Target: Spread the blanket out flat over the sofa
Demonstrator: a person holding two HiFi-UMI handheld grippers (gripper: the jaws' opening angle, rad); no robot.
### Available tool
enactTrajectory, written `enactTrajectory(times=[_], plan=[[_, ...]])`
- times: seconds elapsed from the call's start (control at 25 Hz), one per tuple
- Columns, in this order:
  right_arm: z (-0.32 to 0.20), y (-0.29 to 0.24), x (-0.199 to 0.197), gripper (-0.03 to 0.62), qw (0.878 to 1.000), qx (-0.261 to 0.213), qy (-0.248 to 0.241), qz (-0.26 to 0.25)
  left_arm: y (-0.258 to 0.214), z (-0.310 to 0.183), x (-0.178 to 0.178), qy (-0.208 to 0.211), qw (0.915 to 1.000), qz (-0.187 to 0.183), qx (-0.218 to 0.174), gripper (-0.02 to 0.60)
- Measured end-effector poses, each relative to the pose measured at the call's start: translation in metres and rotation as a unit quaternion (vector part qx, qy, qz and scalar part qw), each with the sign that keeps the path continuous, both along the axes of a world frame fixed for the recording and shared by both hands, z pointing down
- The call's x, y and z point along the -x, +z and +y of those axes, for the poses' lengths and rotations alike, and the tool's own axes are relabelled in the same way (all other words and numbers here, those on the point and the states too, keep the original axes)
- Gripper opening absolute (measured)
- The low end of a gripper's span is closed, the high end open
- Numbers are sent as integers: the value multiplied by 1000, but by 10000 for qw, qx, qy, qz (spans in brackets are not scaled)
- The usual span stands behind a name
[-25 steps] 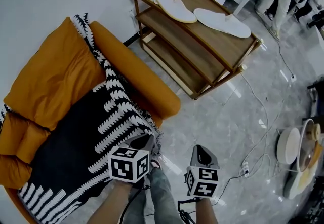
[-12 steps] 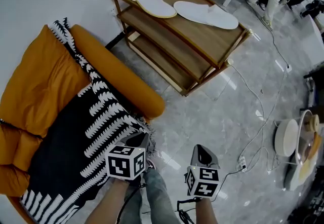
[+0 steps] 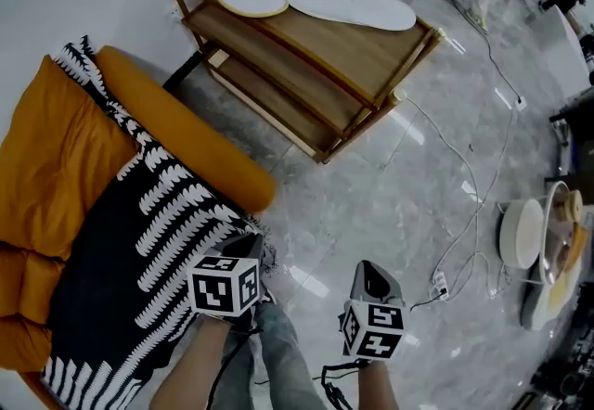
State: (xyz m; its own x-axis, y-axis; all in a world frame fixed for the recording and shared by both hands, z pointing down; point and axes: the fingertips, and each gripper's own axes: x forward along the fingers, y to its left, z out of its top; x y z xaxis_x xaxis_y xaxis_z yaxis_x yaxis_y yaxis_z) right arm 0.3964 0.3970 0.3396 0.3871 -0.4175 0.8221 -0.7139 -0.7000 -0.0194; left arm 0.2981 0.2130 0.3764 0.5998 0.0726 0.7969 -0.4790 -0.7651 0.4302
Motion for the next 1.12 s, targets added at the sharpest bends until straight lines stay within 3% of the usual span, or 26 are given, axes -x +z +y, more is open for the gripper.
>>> enactTrajectory(times=[0.36,1.12], plan=[[15,7,-13,5,9999,73,93,-38,21,8,-17,86,9999,-67,-13,11],[19,12,-28,5,9989,-75,408,-231,39,5,-14,49,9997,-229,-16,12]])
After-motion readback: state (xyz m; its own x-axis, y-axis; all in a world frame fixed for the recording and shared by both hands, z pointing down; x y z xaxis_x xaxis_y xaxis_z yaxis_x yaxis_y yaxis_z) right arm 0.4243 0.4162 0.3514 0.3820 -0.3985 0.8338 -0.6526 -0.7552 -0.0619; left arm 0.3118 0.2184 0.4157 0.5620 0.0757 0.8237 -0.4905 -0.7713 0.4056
